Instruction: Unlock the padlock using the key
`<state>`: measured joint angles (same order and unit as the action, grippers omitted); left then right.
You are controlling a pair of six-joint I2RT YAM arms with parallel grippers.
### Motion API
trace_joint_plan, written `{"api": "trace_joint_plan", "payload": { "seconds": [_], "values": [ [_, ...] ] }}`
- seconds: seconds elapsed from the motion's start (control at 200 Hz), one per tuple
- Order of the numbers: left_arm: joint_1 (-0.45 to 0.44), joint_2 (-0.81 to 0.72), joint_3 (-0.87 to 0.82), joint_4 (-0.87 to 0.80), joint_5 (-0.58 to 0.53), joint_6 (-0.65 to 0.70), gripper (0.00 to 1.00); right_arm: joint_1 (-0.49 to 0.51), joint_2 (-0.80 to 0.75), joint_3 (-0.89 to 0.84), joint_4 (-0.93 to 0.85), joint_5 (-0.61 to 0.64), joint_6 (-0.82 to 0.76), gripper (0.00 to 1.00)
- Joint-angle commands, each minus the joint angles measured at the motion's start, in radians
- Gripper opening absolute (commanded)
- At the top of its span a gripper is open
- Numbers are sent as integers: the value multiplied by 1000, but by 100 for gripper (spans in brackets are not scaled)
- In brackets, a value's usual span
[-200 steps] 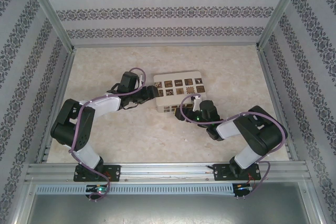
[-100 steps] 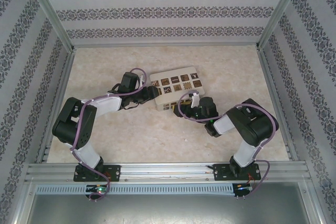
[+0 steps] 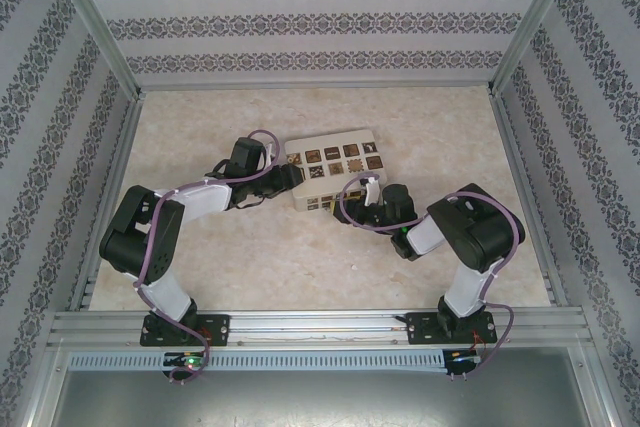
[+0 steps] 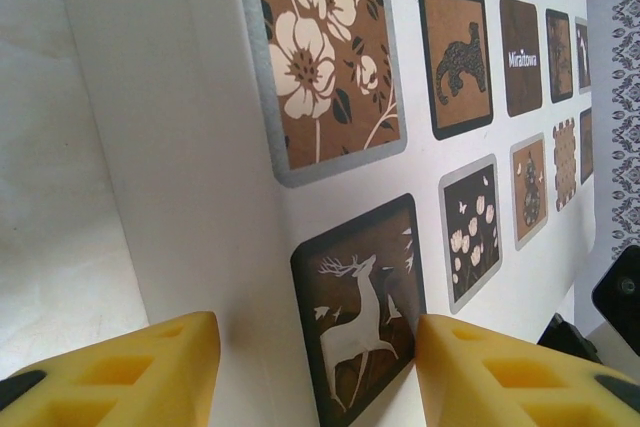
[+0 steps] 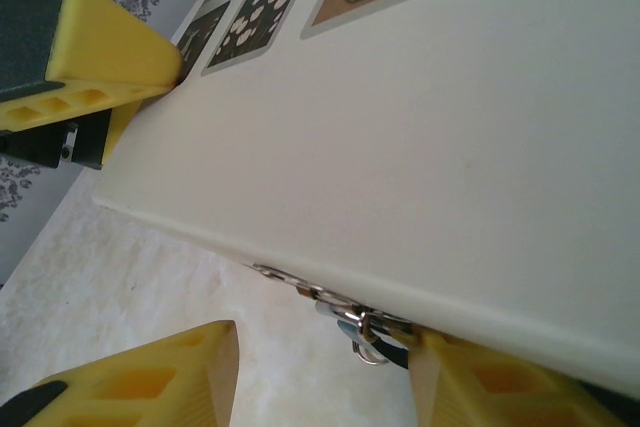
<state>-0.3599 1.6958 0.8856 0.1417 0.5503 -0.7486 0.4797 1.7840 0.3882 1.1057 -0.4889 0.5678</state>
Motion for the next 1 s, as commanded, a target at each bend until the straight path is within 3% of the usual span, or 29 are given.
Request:
{"api": "trace_joint_plan", "payload": {
  "seconds": [0.0, 0.645, 0.994],
  "values": [
    [-12, 19, -29, -57, -5, 15, 53, -1, 6, 30, 121, -73, -27, 44],
    [-23, -17, -52, -69, -31, 14, 52, -26, 6, 8, 96, 29, 25, 3],
    [-32, -63, -109, -70, -64, 8, 52, -36, -1, -24, 137, 100, 110, 0]
  ]
}}
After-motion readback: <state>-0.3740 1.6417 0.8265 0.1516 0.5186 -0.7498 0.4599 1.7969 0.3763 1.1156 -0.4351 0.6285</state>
